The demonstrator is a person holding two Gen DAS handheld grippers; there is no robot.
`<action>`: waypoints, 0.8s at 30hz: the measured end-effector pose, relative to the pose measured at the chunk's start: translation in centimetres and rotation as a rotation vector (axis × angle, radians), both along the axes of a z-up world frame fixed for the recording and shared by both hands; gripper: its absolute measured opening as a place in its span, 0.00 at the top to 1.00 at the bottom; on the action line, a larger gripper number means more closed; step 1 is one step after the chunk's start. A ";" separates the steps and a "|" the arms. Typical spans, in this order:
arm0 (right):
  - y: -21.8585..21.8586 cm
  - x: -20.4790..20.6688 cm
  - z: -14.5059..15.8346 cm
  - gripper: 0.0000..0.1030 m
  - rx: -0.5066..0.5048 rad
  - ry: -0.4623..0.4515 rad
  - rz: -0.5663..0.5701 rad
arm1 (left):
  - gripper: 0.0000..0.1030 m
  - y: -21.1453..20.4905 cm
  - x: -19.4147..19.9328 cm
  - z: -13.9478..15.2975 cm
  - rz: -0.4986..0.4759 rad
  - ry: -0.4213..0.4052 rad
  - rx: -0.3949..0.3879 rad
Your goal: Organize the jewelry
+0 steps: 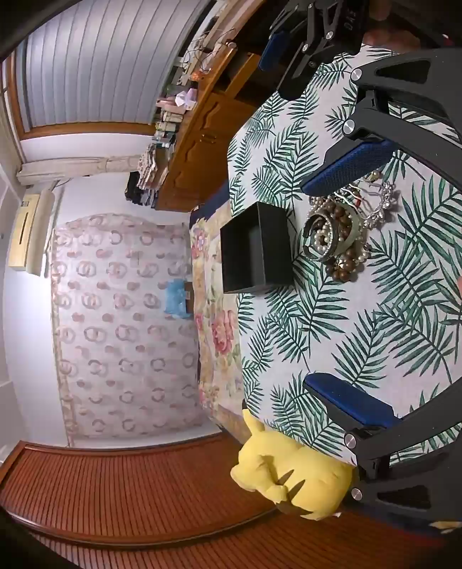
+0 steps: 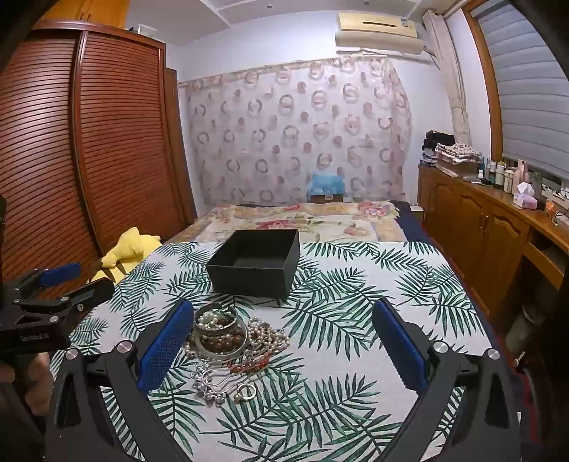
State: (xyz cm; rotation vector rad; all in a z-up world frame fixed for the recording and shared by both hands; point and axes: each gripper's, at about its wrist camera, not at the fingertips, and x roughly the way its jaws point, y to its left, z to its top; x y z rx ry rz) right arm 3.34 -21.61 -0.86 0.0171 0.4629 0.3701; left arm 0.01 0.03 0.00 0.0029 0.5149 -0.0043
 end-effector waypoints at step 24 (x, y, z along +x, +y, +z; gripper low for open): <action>-0.1 0.0 0.2 0.02 0.005 0.001 0.000 | 0.06 0.0 0.0 0.0 0.000 -0.005 -0.002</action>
